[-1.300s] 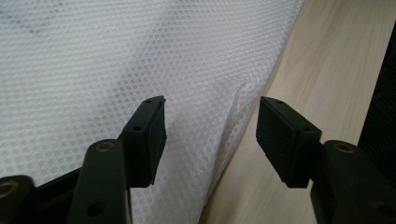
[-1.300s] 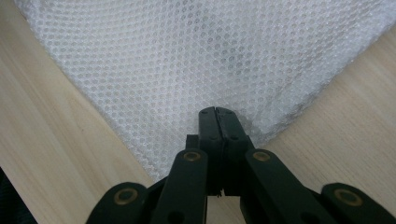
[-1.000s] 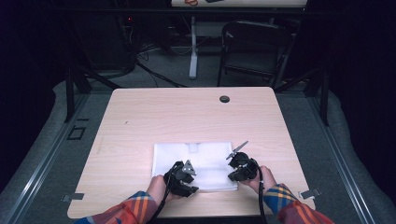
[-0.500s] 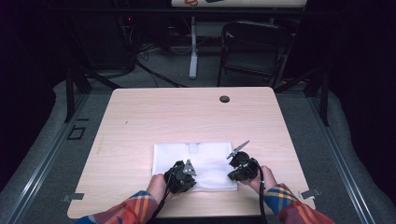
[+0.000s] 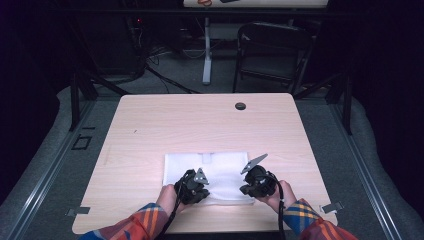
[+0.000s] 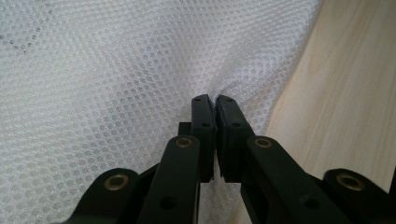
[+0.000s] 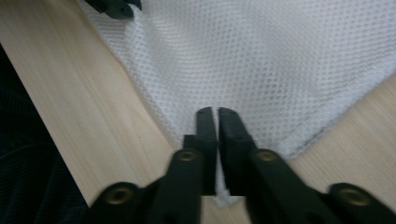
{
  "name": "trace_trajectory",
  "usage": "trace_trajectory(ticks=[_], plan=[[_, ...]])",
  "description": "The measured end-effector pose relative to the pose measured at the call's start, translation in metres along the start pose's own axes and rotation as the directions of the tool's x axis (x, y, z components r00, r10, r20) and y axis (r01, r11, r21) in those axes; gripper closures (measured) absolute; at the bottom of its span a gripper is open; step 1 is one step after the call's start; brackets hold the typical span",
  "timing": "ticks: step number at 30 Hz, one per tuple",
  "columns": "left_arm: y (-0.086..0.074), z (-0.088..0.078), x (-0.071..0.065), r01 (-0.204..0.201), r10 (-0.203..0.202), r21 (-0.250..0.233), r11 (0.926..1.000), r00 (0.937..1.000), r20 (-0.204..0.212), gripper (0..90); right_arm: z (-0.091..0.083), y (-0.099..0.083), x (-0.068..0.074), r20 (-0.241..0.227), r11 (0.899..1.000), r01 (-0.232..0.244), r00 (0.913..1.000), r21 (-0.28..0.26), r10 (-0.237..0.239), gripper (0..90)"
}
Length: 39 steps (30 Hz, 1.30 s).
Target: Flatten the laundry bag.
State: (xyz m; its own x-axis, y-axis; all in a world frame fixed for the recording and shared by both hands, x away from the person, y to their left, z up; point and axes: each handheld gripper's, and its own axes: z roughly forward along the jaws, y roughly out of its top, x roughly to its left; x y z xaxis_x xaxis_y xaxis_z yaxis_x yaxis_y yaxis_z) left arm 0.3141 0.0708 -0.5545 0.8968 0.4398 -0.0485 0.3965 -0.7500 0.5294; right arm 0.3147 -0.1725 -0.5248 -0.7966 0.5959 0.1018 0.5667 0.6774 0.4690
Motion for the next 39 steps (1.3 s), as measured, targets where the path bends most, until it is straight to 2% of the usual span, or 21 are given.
trace_trajectory(ticks=[1, 4, 8, 9, 11, 12, 13, 14, 18, 21, 24, 26, 31, 34, 36, 39], plan=[[0.0, -0.001, 0.0, 0.002, -0.002, -0.001, 1.0, 1.0, -0.001, 86.7, 0.0, 0.001, 0.002, 0.001, 1.0, 0.005, 1.0, 0.009, -0.006, 74.4], [0.001, -0.002, 0.001, 0.011, -0.011, -0.015, 0.9998, 0.9999, -0.003, 86.7, -0.001, 0.002, 0.008, -0.004, 1.0, 0.023, 0.9997, -0.009, -0.023, 60.1], [0.002, -0.005, 0.002, 0.018, -0.018, -0.03, 0.9994, 0.9998, -0.004, 86.7, -0.003, 0.003, 0.011, -0.021, 0.999, 0.037, 0.9991, -0.013, -0.037, 49.2], [0.002, -0.006, 0.003, 0.012, -0.012, -0.03, 0.9995, 0.9999, -0.005, 86.6, -0.003, 0.003, 0.011, -0.024, 0.999, 0.043, 0.9988, -0.013, -0.043, 48.9], [0.002, -0.007, 0.003, 0.015, -0.015, -0.036, 0.9992, 0.9999, -0.006, 86.6, -0.005, 0.003, 0.012, -0.026, 0.999, 0.046, 0.9986, -0.029, -0.047, 53.9], [0.002, -0.008, 0.003, 0.017, -0.017, -0.038, 0.9991, 0.9998, -0.005, 86.6, -0.005, 0.003, 0.014, -0.027, 0.998, 0.051, 0.9983, -0.038, -0.052, 59.0], [0.003, -0.008, 0.003, 0.017, -0.017, -0.039, 0.9991, 0.9998, -0.006, 86.6, -0.007, 0.003, 0.016, -0.032, 0.996, 0.065, 0.9972, -0.054, -0.067, 67.8], [0.003, -0.008, 0.003, 0.022, -0.022, -0.044, 0.9988, 0.9997, -0.005, 86.6, -0.007, 0.003, 0.016, -0.032, 0.996, 0.065, 0.9972, -0.054, -0.067, 67.8], [0.004, -0.009, 0.003, 0.02, -0.021, -0.048, 0.9987, 0.9997, -0.012, 86.7, -0.007, 0.004, 0.023, -0.051, 0.992, 0.11, 0.9923, -0.061, -0.113, 83.6], [0.004, -0.011, 0.004, 0.027, -0.027, -0.059, 0.9979, 0.9996, -0.008, 86.6, -0.002, 0.004, 0.027, -0.061, 0.991, 0.128, 0.9895, -0.044, -0.131, 90.0], [0.006, -0.013, 0.005, 0.029, -0.03, -0.07, 0.9971, 0.9994, -0.015, 86.6, 0.007, 0.005, 0.03, -0.051, 0.988, 0.15, 0.9872, -0.019, -0.151, 90.0], [0.006, -0.015, 0.005, 0.032, -0.033, -0.078, 0.9964, 0.9992, -0.02, 86.6, 0.013, 0.005, 0.032, -0.044, 0.99, 0.143, 0.9886, -0.014, -0.144, 90.0], [0.007, -0.017, 0.005, 0.025, -0.028, -0.083, 0.9962, 0.9993, -0.024, 86.7, 0.024, 0.007, 0.033, 0.0, 0.986, 0.168, 0.9859, -0.015, -0.168, 90.0], [0.008, -0.017, 0.005, 0.028, -0.03, -0.09, 0.9956, 0.9993, -0.021, 86.7, 0.03, 0.009, 0.032, 0.025, 0.983, 0.184, 0.9826, 0.004, -0.184, 90.0], [0.008, -0.017, 0.006, 0.028, -0.03, -0.092, 0.9954, 0.9993, -0.021, 86.7, 0.034, 0.009, 0.031, 0.05, 0.983, 0.184, 0.9818, -0.005, -0.183, 90.0], [0.008, -0.018, 0.006, 0.024, -0.026, -0.092, 0.9955, 0.9994, -0.023, 86.7, 0.039, 0.007, 0.029, 0.046, 0.985, 0.173, 0.9837, 0.017, -0.174, 90.0]])
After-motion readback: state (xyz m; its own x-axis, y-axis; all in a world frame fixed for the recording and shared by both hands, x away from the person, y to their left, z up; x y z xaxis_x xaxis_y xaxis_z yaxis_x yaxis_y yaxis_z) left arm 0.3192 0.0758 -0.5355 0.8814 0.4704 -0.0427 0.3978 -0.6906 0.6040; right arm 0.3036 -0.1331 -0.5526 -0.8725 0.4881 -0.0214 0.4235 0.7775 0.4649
